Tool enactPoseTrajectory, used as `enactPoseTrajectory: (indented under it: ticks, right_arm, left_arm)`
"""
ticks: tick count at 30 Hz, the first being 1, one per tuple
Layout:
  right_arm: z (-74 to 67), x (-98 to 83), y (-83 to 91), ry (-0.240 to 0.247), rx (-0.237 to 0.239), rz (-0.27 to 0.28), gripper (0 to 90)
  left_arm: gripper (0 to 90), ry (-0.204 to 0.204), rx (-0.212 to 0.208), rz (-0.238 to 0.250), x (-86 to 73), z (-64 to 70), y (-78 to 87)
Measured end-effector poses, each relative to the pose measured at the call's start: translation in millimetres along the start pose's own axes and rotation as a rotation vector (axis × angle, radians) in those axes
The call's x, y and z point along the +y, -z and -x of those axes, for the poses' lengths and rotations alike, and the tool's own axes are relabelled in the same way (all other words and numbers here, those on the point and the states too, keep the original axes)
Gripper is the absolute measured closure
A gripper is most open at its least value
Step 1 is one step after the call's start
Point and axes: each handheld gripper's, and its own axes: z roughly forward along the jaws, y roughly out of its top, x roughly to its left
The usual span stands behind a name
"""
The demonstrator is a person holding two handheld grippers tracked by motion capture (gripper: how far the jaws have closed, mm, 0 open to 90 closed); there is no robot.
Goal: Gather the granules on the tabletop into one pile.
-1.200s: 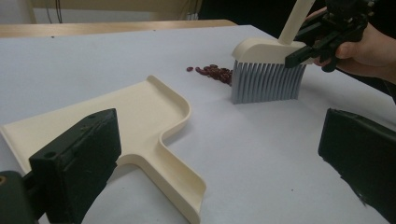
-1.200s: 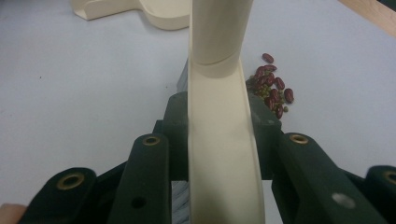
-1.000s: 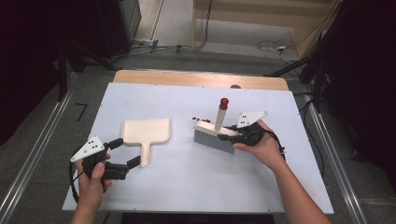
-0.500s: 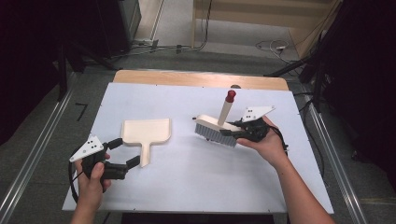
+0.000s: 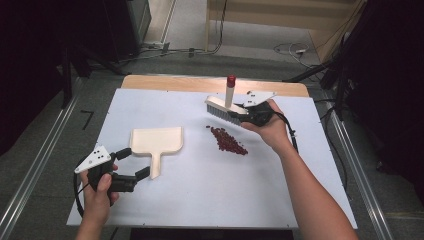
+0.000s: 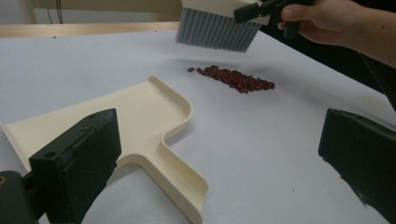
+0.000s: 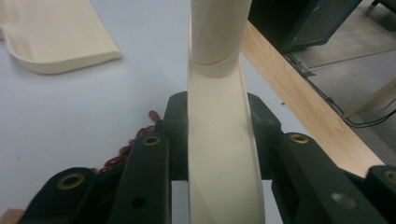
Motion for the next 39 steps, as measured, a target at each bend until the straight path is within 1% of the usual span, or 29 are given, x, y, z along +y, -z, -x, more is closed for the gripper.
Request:
enactPoseTrajectory:
  ticks: [2, 4, 6, 8, 9, 10, 11, 13, 17, 21, 26, 27, 32, 34, 35, 36, 39]
  right_arm:
    - [2.9, -2.0, -10.6, 0.023, -0.014, -0.014, 65.7]
    - [4.3, -5.0, -17.9, 0.022, -0.023, -0.032, 65.7]
    - [3.4, -8.8, -22.7, 0.024, -0.013, -0.052, 65.7]
    - [1.3, -11.4, -23.7, -0.002, 0.021, -0.04, 65.7]
    - [0.0, -11.5, -23.3, 0.006, 0.031, -0.042, 65.7]
    - [-2.7, -11.2, -22.3, 0.004, 0.036, -0.051, 65.7]
    - [-4.3, -10.9, -21.2, 0.02, 0.042, -0.057, 65.7]
    - [-9.0, -11.7, -18.3, 0.029, 0.053, -0.065, 65.7]
    - [-16.4, -16.1, -10.8, 0.046, 0.075, -0.06, 65.7]
    - [-21.9, -21.1, -1.5, 0.041, 0.086, -0.052, 65.7]
    - [-27.5, -25.3, 8.5, 0.059, 0.091, -0.051, 65.7]
    - [-28.6, -25.8, 10.3, 0.055, 0.094, -0.051, 65.7]
    - [-31.8, -25.2, 17.4, 0.069, 0.109, -0.051, 65.7]
    - [-32.4, -23.6, 20.8, 0.07, 0.108, -0.055, 65.7]
    - [-31.6, -22.4, 22.2, 0.077, 0.108, -0.048, 65.7]
    - [-30.9, -21.0, 24.4, 0.067, 0.103, -0.044, 65.7]
    - [-23.7, -15.5, 26.6, 0.042, 0.091, -0.004, 65.7]
  left_arm:
    - [0.0, 0.0, 0.0, 0.001, -0.3, -0.9, 0.6]
    - [0.0, 0.002, -0.001, 0.003, -0.5, -1.4, 1.1]
    - [0.0, 0.005, 0.001, 0.004, -0.8, -1.8, 1.7]
    - [0.0, 0.007, 0.002, 0.005, -1.0, -2.1, 1.8]
    - [0.0, 0.006, 0.001, 0.004, -0.9, -2.1, 1.8]
    - [0.0, 0.005, 0.001, 0.003, -0.7, -1.7, 1.6]
    - [0.0, 0.003, -0.001, 0.003, -0.6, -1.3, 1.2]
    - [0.0, 0.0, 0.0, -0.001, -0.2, 0.0, 0.4]
    - [0.0, -0.005, -0.003, -0.002, 0.3, 2.0, -1.0]
    - [0.0, -0.005, -0.002, -0.005, 0.2, 2.1, -1.0]
    - [0.0, -0.005, -0.003, -0.005, 0.0, 2.0, -1.2]
    - [0.0, -0.005, -0.003, -0.006, 0.0, 2.0, -1.2]
    - [0.0, -0.003, -0.003, -0.002, 0.0, 2.0, -0.9]
    - [0.0, -0.003, -0.003, -0.001, -0.1, 2.0, -0.7]
    - [0.0, -0.003, -0.002, 0.0, -0.1, 2.0, -0.5]
    - [0.0, -0.004, -0.002, 0.001, 0.1, 2.0, -0.2]
    - [0.0, 0.001, -0.002, 0.003, 0.4, 1.9, 0.5]
